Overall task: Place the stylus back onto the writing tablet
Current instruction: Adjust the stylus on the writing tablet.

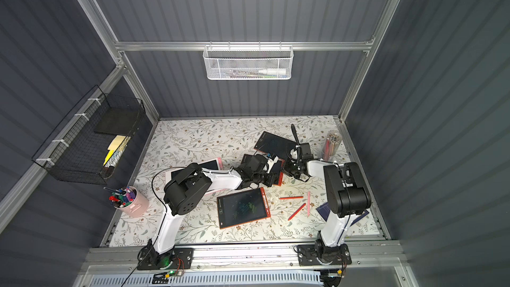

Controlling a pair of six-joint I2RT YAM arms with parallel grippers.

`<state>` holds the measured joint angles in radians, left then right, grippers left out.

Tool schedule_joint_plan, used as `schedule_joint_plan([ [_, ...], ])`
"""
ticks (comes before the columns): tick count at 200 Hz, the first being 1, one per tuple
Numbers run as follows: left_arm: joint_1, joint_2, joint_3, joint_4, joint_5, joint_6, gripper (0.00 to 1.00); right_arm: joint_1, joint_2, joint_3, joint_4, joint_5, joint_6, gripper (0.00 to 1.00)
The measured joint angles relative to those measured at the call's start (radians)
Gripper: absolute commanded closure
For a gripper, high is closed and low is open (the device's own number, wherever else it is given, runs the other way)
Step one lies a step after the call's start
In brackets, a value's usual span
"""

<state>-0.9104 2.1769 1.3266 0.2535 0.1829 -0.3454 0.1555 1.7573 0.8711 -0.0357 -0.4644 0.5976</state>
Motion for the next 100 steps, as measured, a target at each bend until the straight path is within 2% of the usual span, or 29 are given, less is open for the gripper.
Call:
schedule_joint_plan([
  [60,0.0,0.0,0.0,0.0,-0.009,-0.008,1.0,0.004,-0.045,0.037,-0.124,0.109,-0.05,0.96],
  [100,0.002,-0.011,-0.02,0.009,-0.019,-0.029,1.0,0.051,-0.032,0.094,-0.201,0.195,-0.083,0.97],
])
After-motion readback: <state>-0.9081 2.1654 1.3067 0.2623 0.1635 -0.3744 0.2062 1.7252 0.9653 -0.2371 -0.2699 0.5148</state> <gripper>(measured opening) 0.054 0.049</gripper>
